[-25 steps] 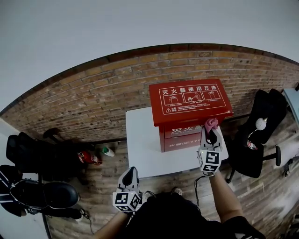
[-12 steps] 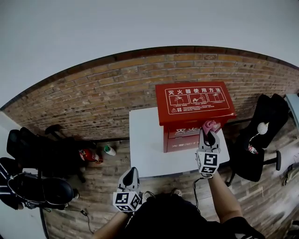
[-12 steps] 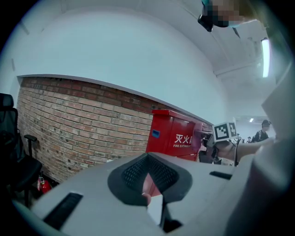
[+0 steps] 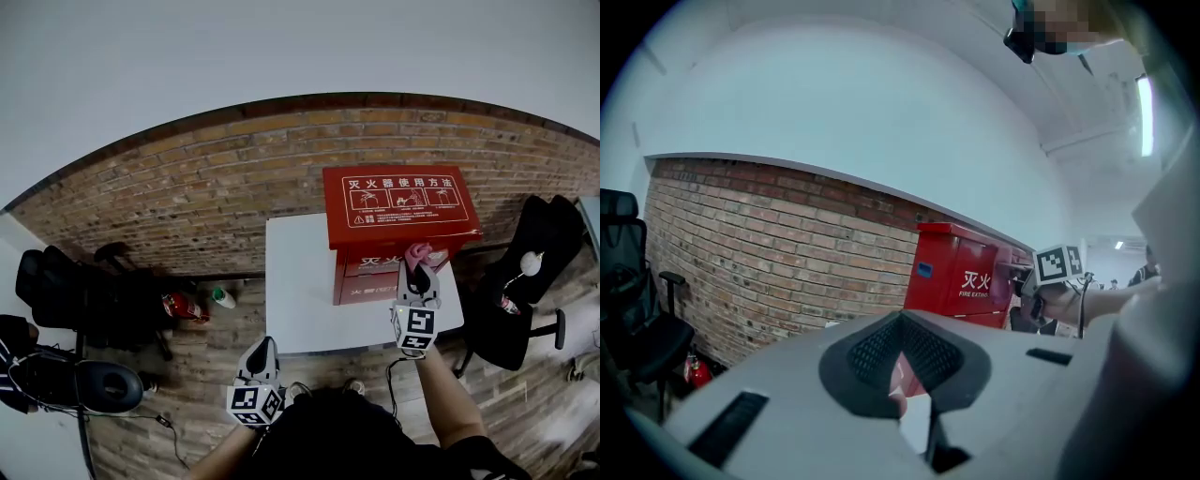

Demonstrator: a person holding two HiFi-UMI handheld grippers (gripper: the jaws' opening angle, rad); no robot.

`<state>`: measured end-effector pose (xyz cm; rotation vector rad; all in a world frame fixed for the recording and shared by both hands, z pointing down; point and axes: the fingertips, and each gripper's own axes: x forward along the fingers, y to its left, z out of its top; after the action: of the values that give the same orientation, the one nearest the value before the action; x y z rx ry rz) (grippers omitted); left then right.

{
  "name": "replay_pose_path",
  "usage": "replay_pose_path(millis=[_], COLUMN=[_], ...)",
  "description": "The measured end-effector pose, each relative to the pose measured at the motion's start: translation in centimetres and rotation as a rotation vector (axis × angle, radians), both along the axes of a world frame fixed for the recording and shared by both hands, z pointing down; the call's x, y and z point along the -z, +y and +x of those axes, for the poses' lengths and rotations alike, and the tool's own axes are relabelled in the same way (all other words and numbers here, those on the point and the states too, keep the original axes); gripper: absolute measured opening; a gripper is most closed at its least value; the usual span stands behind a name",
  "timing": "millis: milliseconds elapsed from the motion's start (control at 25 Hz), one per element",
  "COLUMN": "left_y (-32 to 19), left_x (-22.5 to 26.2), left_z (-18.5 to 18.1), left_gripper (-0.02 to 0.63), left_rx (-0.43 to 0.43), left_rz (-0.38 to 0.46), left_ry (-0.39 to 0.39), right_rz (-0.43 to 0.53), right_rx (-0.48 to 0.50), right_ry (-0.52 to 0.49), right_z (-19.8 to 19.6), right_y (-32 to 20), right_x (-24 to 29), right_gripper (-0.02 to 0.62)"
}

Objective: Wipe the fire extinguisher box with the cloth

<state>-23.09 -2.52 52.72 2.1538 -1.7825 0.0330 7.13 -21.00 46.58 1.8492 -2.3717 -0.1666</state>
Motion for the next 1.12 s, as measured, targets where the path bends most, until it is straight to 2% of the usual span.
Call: replay_pose_path(millis=[1120], left_y=[1.9], left_x=[-0.8], left_z=[-3.0], left_gripper=[0.017], left_rx=[0.07], left_rz=[-0.007], left_ry=[0.0], right_rz=[-0.007], right_rx=[0.108], right_ry=[0.001], right_z=[-6.6], right_y=[0.7], right_x=[0.3], right_gripper=[0.064])
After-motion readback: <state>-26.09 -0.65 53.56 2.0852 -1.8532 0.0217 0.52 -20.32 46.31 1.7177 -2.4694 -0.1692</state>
